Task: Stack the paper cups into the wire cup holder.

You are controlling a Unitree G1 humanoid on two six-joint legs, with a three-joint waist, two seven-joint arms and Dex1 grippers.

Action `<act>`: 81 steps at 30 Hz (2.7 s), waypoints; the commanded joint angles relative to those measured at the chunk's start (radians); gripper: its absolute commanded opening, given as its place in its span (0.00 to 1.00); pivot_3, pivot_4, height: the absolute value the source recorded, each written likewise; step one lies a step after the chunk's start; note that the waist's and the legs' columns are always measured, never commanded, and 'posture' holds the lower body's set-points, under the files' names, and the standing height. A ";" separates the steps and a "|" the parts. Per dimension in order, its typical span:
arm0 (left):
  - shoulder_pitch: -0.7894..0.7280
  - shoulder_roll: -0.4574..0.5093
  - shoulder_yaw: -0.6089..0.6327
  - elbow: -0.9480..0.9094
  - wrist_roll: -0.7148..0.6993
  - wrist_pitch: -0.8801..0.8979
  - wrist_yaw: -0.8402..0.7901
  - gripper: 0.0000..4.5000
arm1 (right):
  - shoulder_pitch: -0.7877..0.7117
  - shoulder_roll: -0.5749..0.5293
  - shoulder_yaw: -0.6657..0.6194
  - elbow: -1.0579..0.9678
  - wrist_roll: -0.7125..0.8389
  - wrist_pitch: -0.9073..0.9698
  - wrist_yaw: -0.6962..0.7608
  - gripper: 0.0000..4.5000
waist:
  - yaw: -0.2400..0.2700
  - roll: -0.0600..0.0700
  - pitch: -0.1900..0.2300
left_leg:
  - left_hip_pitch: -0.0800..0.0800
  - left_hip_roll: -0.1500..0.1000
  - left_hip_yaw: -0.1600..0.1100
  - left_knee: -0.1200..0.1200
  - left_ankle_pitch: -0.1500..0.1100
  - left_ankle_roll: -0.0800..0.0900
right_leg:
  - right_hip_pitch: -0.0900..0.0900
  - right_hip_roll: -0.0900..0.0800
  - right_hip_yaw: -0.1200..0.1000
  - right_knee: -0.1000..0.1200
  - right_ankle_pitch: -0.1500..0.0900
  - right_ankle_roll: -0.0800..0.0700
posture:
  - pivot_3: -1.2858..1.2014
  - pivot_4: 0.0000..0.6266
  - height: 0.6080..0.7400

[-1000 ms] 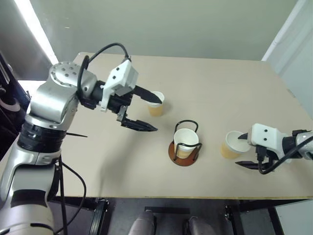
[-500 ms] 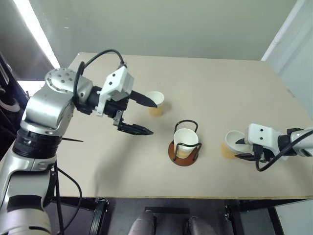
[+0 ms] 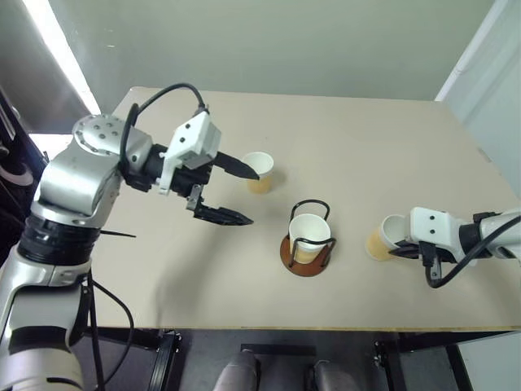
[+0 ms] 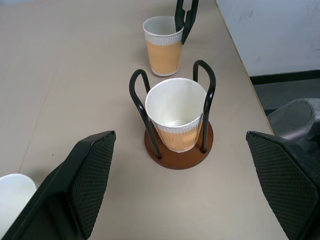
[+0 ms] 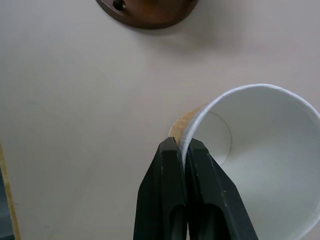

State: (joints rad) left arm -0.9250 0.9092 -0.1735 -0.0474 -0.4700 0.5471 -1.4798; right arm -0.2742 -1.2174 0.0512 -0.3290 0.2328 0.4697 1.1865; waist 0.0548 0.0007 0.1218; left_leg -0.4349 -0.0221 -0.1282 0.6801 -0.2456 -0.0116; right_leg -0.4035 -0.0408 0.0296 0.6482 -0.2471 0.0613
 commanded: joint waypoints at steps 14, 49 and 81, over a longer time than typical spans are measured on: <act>0.040 0.078 0.031 0.004 0.036 -0.028 -0.057 1.00 | -0.486 -0.042 -0.083 -0.188 0.244 0.205 0.096 0.00 | -0.004 0.001 0.000 | -0.001 0.000 -0.001 -0.003 0.000 0.000 | -0.002 0.000 0.000 -0.002 0.000 -0.001 | 0.52 0.24 1.00; -0.002 0.037 0.011 0.039 0.080 -0.064 -0.100 1.00 | -0.595 0.112 0.166 -0.258 0.169 0.174 0.166 0.00 | -0.007 0.001 0.000 | -0.001 0.000 -0.001 -0.004 0.000 0.000 | -0.003 0.000 0.000 -0.002 -0.001 -0.002 | 0.52 0.24 1.00; -0.132 -0.055 -0.091 0.258 0.384 -0.403 0.049 1.00 | -0.780 0.278 -0.057 -0.091 0.322 0.434 -0.049 0.81 | -0.006 0.001 0.000 | -0.001 0.000 -0.001 -0.006 0.000 0.000 | -0.004 0.000 0.000 -0.002 -0.001 -0.003 | 0.52 0.24 1.00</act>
State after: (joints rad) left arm -1.0285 0.8612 -0.2544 0.1843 -0.1395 0.2111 -1.4570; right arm -1.0385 -0.9218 0.0520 -0.4040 0.5145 0.8784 1.1479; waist 0.0490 0.0015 0.1223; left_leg -0.4357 -0.0225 -0.1292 0.6740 -0.2455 -0.0120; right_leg -0.4075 -0.0413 0.0295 0.6454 -0.2481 0.0577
